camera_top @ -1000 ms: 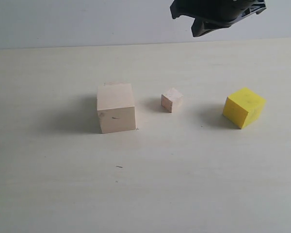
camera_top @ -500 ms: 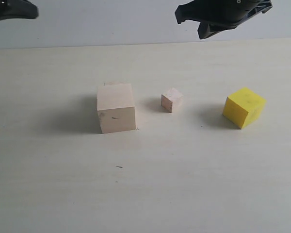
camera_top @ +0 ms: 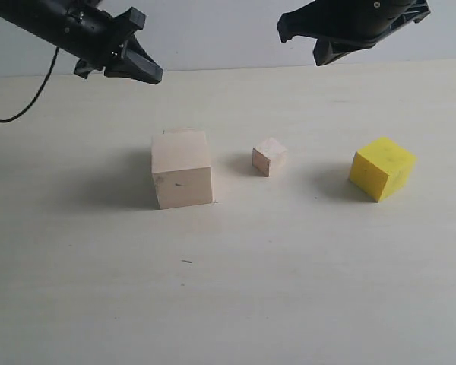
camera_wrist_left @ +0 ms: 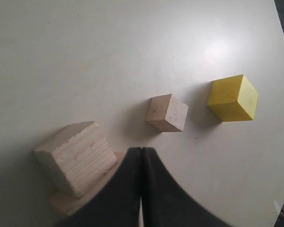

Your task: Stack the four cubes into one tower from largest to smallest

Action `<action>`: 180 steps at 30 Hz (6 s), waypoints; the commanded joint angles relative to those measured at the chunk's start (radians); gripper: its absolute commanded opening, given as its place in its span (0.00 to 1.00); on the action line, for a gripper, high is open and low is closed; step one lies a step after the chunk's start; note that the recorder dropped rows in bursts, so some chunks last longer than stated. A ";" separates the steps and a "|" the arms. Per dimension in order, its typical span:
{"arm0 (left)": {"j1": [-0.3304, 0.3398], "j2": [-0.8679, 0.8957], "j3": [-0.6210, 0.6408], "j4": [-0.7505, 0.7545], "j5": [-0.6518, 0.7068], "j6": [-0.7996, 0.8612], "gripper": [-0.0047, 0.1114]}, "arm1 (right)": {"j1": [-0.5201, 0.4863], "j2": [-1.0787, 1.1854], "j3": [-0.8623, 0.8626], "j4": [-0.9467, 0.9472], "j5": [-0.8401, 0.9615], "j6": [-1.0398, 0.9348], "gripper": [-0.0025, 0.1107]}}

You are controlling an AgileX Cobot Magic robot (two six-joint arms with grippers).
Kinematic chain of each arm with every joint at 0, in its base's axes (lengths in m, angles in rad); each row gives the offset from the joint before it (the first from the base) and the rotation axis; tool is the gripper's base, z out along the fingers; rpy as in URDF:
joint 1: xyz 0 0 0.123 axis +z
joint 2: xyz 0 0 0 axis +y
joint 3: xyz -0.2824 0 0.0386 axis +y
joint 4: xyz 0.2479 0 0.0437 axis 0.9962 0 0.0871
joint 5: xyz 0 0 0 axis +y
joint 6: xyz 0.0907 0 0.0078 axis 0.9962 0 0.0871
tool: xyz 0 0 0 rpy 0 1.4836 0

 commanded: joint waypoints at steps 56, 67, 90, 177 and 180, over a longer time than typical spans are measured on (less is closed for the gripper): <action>-0.050 0.137 -0.166 0.444 0.103 -0.278 0.04 | -0.002 -0.006 -0.001 -0.008 0.009 0.003 0.02; -0.060 -0.043 0.254 0.339 -0.019 -0.236 0.04 | -0.002 0.226 -0.001 0.123 -0.036 -0.068 0.02; -0.158 -0.046 0.278 0.315 -0.178 -0.288 0.04 | -0.002 0.289 -0.001 0.343 -0.036 -0.267 0.02; -0.165 -0.613 0.686 0.432 -0.108 -0.222 0.04 | -0.291 0.386 -0.074 0.127 0.231 -0.461 0.69; -0.165 -0.613 0.686 0.434 -0.107 -0.222 0.04 | -0.291 0.405 -0.074 0.154 0.262 -0.494 0.69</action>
